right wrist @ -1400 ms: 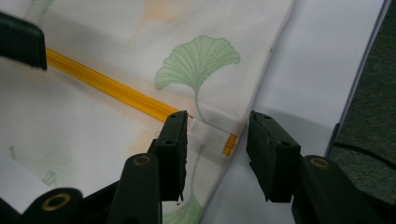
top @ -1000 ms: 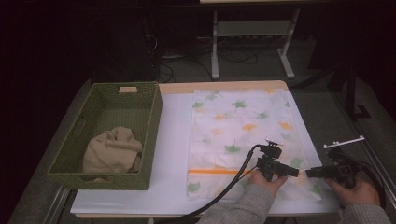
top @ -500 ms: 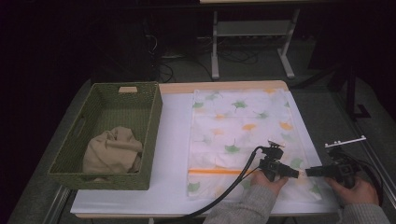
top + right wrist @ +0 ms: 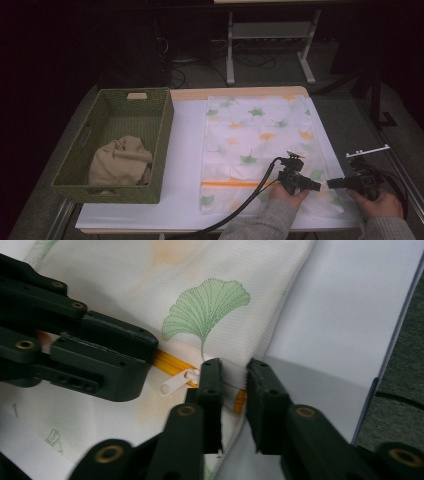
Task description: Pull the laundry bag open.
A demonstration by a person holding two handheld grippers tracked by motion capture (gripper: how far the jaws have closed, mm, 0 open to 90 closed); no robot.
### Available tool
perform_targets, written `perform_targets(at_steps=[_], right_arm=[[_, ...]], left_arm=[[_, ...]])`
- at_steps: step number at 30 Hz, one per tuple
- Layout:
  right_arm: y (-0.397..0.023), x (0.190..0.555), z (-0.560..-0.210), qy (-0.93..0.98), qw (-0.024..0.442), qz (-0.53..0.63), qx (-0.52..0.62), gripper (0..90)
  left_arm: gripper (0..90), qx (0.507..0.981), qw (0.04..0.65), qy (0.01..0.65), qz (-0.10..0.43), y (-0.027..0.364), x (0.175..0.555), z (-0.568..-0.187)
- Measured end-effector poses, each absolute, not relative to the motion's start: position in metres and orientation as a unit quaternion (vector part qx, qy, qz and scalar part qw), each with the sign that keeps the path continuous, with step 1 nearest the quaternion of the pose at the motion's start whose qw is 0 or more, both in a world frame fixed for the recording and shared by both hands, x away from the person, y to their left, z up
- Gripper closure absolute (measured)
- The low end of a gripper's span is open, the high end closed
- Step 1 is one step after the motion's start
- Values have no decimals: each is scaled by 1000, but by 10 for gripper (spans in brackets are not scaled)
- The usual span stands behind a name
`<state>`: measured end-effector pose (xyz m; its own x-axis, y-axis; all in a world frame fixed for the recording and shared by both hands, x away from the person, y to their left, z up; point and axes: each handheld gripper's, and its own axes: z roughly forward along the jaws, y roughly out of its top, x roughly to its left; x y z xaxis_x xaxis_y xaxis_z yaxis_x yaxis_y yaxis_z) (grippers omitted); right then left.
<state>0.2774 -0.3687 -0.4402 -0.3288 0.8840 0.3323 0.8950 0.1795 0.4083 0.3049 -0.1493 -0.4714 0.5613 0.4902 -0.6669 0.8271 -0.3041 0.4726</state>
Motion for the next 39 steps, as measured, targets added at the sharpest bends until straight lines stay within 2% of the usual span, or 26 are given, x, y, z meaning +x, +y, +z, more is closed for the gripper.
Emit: perform_targets(at_steps=[5,10,14,17,21,28,33,39], right_arm=[[-372,274,-432,-758,20,-316,-571,809],[-367,276,-436,-761,30,-312,-567,741],[-366,276,-437,-763,28,-312,-566,808],[-366,275,-433,-764,27,-319,-560,823],[-365,271,-424,-765,31,-334,-550,830],[-358,264,-400,-766,22,-377,-520,832],[-354,263,-394,-765,15,-389,-513,833],[-356,266,-401,-761,23,-389,-519,833]], left_arm=[[735,784,411,421,-199,-149,305,-471],[737,784,412,420,-199,-148,305,-472],[731,782,415,419,-202,-147,305,-472],[698,781,419,417,-199,-145,305,-471],[606,779,447,393,-196,-134,303,-466],[578,739,494,385,-247,-120,309,-464],[592,721,509,386,-269,-118,309,-469],[676,715,510,389,-279,-121,307,-472]])
